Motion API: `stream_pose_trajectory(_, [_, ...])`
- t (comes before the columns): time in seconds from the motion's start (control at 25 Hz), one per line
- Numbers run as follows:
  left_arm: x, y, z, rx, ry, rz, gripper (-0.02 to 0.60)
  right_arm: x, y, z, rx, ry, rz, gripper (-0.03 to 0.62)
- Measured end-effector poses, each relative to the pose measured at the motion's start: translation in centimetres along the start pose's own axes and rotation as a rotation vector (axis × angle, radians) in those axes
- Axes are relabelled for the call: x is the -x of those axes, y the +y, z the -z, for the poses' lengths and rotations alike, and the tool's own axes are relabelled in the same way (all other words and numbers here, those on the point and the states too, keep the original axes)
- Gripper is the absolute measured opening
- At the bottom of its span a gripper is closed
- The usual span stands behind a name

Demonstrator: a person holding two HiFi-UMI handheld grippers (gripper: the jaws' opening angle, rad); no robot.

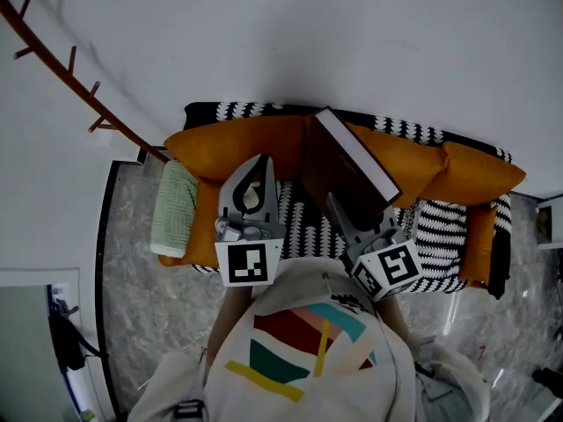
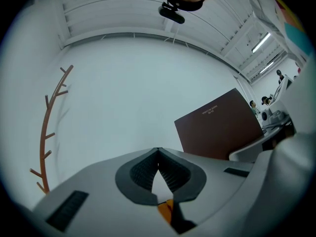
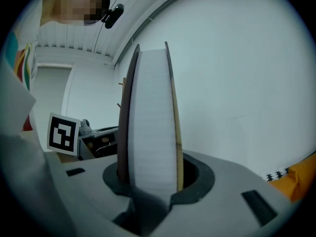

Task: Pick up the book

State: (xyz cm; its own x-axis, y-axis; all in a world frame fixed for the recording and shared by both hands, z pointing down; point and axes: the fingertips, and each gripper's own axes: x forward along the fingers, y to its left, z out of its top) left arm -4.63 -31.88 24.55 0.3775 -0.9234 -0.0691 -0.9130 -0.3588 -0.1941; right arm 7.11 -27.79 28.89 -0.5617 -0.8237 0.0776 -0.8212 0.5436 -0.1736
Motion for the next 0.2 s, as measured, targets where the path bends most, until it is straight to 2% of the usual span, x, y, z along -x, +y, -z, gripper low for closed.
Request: stream_pose_trajectory(0.2, [0.27,0.31,0.05,0.001,0.003,-0.012,-0.006,0.33,-0.29,-0.19,-0.010,-0.008,0.008,0.152])
